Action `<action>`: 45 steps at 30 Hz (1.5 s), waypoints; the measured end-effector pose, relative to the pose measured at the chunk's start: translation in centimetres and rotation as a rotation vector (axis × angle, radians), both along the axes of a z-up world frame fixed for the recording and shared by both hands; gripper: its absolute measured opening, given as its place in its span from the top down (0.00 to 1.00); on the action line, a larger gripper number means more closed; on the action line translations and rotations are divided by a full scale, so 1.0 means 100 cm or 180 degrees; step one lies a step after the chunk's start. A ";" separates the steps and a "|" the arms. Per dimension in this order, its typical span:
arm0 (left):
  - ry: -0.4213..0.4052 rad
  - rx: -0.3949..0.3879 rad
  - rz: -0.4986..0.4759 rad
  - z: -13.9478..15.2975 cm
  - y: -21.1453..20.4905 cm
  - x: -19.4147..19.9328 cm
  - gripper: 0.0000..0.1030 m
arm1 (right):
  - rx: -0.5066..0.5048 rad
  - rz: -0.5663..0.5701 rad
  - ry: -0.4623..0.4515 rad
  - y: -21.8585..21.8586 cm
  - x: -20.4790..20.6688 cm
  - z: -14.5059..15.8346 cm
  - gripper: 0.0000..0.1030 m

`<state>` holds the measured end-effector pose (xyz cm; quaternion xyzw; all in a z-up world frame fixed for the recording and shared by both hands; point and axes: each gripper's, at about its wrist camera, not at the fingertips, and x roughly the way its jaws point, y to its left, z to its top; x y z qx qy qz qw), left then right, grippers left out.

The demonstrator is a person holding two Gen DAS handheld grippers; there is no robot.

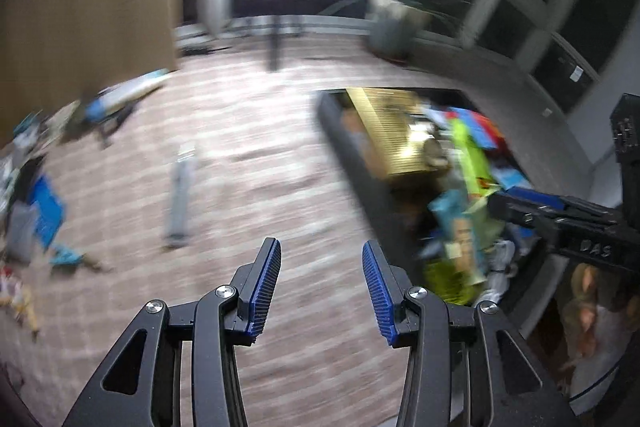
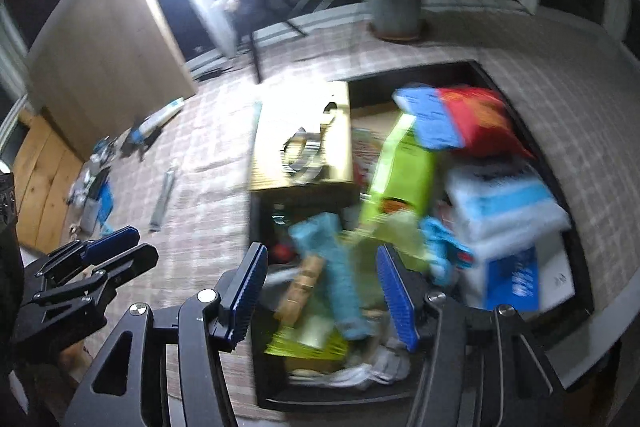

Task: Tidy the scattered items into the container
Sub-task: 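Carry the candy packet and clothespin into the black container and open both grippers, then grasp another wooden clothespin with the left gripper while the right grasps the blue plastic clip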

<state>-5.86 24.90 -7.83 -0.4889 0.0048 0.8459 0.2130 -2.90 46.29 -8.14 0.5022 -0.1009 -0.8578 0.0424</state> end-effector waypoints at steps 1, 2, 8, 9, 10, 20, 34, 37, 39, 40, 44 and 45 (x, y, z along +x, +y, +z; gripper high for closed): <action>-0.0011 -0.0040 0.0106 -0.002 -0.017 -0.002 0.55 | 0.0011 0.0073 0.0008 -0.012 -0.004 0.001 0.49; -0.0031 -0.0086 0.0243 -0.006 -0.039 -0.004 0.55 | 0.0018 0.0162 0.0019 -0.025 -0.008 0.001 0.49; -0.0227 -0.0234 0.0968 -0.030 -0.157 -0.012 0.55 | 0.0079 0.0832 0.0027 -0.123 -0.040 -0.006 0.49; -0.0259 -0.0269 0.1097 -0.035 -0.178 -0.012 0.55 | 0.0079 0.0940 0.0018 -0.140 -0.045 -0.008 0.49; -0.0288 -0.0286 0.1211 -0.040 -0.198 -0.011 0.55 | 0.0076 0.1034 0.0013 -0.156 -0.049 -0.010 0.49; -0.0503 -0.0394 0.1838 -0.078 -0.320 -0.009 0.56 | 0.0059 0.1890 -0.0140 -0.298 -0.083 -0.035 0.49; -0.0632 -0.0432 0.1817 -0.103 -0.346 -0.034 0.55 | 0.0364 0.2547 -0.0433 -0.419 -0.115 -0.088 0.49; -0.0655 -0.0420 0.1805 -0.107 -0.347 -0.037 0.58 | 0.0413 0.2615 -0.0484 -0.431 -0.118 -0.098 0.49; -0.0676 -0.0419 0.1805 -0.110 -0.347 -0.039 0.63 | 0.0455 0.2663 -0.0514 -0.438 -0.119 -0.103 0.49; -0.0697 -0.0435 0.1815 -0.112 -0.346 -0.040 0.67 | 0.0464 0.2682 -0.0523 -0.441 -0.120 -0.105 0.49; -0.0681 -0.0470 0.1820 -0.114 -0.346 -0.039 0.76 | 0.0513 0.2717 -0.0591 -0.448 -0.121 -0.116 0.53; -0.0684 -0.0464 0.1836 -0.114 -0.347 -0.038 0.80 | 0.0503 0.2722 -0.0629 -0.449 -0.122 -0.119 0.64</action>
